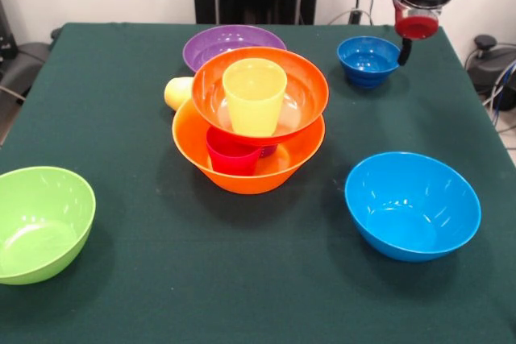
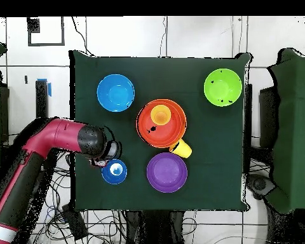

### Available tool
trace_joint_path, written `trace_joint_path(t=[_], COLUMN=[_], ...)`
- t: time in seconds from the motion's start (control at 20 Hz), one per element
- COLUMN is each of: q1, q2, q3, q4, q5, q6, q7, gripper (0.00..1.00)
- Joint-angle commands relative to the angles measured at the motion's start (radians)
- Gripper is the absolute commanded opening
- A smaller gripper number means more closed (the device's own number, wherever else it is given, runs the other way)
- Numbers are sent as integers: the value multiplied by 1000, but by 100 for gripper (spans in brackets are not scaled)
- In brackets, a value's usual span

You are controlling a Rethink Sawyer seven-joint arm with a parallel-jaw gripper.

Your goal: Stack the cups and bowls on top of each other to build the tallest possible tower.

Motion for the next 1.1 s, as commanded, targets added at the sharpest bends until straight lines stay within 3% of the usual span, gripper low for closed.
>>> trace_joint_path(t=[0.05,1.1], q1=[-29,-29], q2=[88,146], q3=[110,99], q4=[-56,-70], q5=[17,53], q6=[47,107], q7=[185,164], gripper=[100,100])
